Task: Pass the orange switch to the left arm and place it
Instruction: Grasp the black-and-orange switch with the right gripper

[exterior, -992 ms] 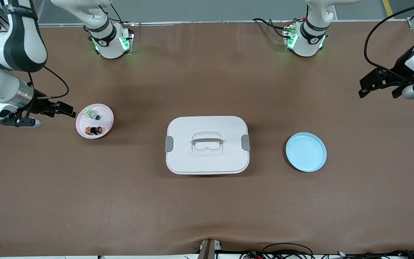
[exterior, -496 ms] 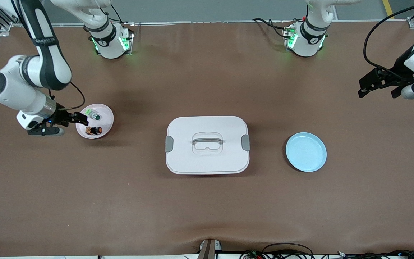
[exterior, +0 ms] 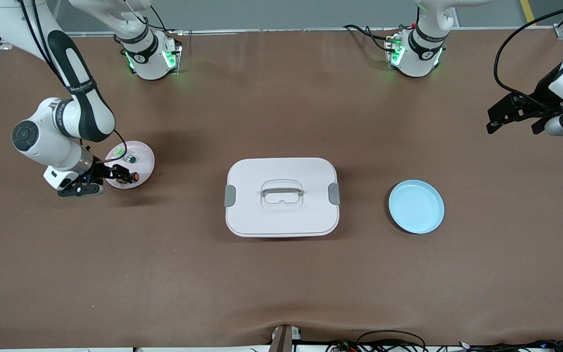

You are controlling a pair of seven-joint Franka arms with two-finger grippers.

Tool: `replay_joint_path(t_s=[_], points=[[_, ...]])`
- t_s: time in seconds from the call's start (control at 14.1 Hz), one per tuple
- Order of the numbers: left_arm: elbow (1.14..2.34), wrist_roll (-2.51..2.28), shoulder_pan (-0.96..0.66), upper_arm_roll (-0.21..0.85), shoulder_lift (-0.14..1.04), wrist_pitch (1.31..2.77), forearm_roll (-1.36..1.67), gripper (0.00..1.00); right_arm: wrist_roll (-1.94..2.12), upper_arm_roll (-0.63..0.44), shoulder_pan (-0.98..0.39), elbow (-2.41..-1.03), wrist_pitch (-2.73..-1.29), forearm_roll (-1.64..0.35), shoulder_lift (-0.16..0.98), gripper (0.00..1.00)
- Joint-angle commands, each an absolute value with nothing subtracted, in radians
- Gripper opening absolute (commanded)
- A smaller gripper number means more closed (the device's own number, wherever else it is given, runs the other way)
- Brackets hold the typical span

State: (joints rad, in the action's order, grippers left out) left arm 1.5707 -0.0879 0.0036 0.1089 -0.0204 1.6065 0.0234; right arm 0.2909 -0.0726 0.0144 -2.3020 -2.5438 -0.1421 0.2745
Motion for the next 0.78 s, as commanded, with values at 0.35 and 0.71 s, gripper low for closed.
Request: replay_joint_path(t_s=[0.35,0.71], points=[[1.514,-0.083,0.015,0.106,0.023,1.6,0.064,1.0,0.296,-0.064,0.02,-2.37,-2.606,-0.179,0.282,1.0],[1.514,-0.078,0.005,0.113,0.048,1.603,0.067,1.0,0.296,-0.063,-0.001,-2.391,-2.634,-0.219,0.291,1.0]])
